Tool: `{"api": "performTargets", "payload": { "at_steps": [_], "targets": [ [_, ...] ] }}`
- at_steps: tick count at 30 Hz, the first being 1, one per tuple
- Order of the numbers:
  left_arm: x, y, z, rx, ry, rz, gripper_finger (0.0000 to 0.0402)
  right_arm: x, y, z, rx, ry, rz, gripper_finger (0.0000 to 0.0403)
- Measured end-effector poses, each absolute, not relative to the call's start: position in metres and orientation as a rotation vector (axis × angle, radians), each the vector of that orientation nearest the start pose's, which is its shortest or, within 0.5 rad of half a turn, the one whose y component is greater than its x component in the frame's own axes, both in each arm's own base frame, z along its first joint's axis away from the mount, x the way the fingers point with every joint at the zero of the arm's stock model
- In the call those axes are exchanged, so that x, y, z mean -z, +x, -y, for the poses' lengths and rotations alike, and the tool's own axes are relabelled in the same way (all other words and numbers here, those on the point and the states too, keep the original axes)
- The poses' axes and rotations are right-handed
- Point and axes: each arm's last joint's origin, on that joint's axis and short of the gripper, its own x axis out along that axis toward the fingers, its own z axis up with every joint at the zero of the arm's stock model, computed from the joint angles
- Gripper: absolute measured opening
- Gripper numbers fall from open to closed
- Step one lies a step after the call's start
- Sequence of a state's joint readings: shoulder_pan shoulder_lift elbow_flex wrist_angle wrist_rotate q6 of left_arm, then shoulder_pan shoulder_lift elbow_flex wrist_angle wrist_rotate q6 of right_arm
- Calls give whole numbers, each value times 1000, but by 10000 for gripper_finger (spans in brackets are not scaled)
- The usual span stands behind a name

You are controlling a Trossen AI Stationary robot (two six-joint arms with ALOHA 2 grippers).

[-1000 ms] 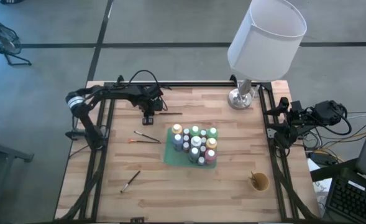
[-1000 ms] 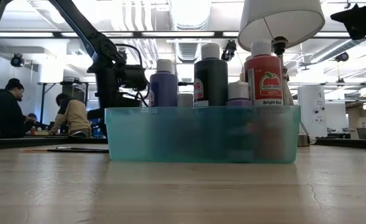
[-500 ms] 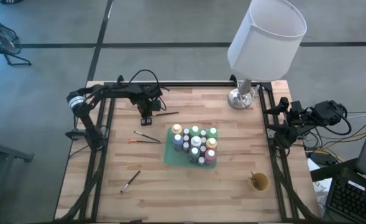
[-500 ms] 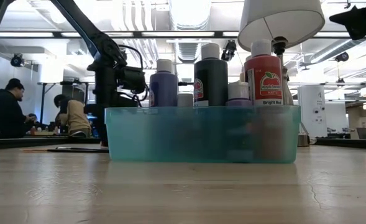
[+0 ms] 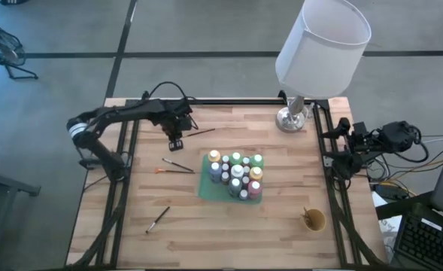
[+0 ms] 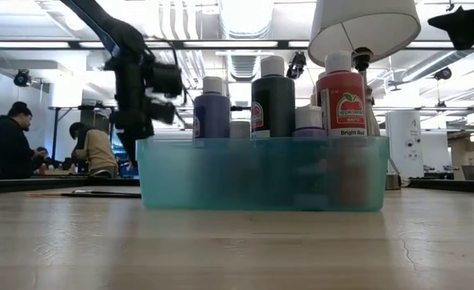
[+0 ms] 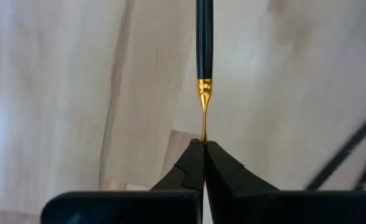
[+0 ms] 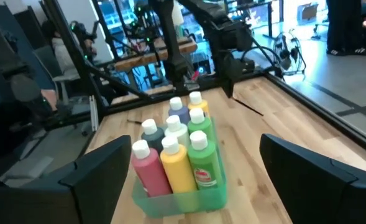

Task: Pick & Place Paint Supplies
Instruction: Put the gold paintbrush into the yellow cup

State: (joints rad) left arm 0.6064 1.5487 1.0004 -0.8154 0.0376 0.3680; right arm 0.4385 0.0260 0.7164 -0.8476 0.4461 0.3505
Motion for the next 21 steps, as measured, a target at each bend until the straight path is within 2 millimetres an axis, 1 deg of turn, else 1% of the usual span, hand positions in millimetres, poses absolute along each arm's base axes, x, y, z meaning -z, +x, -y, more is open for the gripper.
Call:
{"api": "performTargets", "payload": {
  "at_steps": [10, 12, 16, 21],
  "targets": [
    [-254, 210, -122, -256, -40, -1139, 1, -298, 3, 13, 33, 273, -127, 316],
    [-262, 208, -115, -258, -29, -1098, 1, -298, 3, 14, 85, 266, -119, 309],
    [-275, 203, -105, -257, -17, -1040, 1, -299, 3, 17, 209, 254, -98, 297],
    [-283, 202, -101, -278, -36, -969, 2, -299, 3, 18, 230, 257, -93, 284]
  ]
}}
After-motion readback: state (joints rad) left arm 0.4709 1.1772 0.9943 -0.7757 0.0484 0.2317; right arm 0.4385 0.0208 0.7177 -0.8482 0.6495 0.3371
